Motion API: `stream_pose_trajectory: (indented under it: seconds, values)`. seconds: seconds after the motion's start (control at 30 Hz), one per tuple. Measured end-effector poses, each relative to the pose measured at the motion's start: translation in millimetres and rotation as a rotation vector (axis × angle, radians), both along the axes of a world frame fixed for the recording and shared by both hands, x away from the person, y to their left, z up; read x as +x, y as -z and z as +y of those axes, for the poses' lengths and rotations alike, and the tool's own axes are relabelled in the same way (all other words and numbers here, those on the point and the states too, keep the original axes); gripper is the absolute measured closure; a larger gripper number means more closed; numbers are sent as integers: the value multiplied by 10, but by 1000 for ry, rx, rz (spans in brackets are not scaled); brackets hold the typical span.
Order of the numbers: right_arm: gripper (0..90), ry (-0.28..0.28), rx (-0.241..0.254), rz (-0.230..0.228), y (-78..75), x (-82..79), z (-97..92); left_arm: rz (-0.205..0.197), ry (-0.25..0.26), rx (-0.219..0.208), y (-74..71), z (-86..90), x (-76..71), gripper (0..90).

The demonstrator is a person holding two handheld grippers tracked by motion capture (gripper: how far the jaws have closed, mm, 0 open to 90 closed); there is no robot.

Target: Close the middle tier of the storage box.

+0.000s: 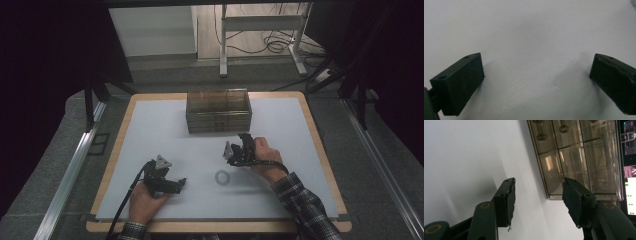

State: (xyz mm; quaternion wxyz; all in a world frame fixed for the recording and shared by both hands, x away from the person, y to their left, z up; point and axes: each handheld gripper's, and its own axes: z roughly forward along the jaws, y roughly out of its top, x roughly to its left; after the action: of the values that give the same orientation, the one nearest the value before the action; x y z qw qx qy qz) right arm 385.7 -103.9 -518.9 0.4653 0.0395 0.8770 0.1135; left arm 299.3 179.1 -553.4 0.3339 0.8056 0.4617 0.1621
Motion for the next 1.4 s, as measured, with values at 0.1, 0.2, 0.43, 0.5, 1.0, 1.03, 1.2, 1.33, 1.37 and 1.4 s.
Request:
stream_pose_trajectory:
  seconds: [0.1,0.2,0.43,0.5,1.0,1.03,1.2,1.33,1.37,1.4]
  values:
    - [438,-4,-4,-4,3,14,17,0,0,0,0,0,0,0]
    - [447,-6,-9,-14,8,35,46,0,0,0,0,0,0,0]
    - [461,-16,-28,-37,0,78,106,0,0,0,0,0,0,0]
    - [468,-15,-35,-48,2,89,126,0,0,1,0,0,0,0]
    - [524,-25,-74,-108,25,198,256,0,1,2,-1,1,0,0]
    - [524,-30,-87,-114,15,206,261,0,1,2,-1,1,0,0]
    - [536,-34,-93,-134,18,235,294,0,1,2,-1,1,0,0]
    - [549,-45,-104,-147,35,264,334,2,1,3,-3,2,0,0]
    - [552,-48,-117,-149,32,269,340,2,2,3,-2,2,0,0]
    - [552,-48,-117,-149,32,269,340,2,1,3,-3,2,0,0]
